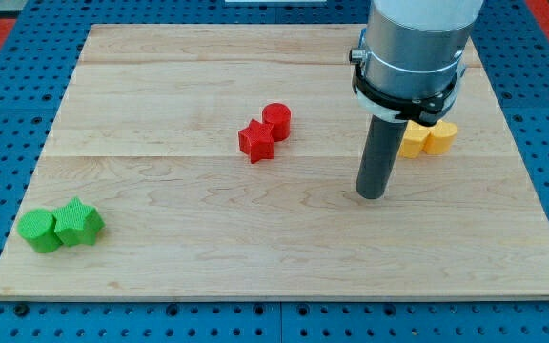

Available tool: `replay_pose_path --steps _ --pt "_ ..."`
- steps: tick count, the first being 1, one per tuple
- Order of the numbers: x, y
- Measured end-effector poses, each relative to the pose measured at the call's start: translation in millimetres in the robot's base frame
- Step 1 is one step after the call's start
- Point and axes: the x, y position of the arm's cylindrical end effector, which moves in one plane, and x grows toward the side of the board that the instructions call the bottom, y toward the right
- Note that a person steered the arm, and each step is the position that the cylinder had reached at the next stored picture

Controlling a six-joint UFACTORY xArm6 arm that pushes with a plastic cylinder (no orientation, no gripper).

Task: Place the yellow heart below the yellow hexagon

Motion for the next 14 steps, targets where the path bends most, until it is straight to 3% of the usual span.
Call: replay_pose_path --steps 4,5,7,9,11,13,14 --pt "-18 10" --pt "-49 -35" --pt "-121 -7" --pt "-116 87" --pt "-60 83" --pt "-90 124" --pt "-45 126"
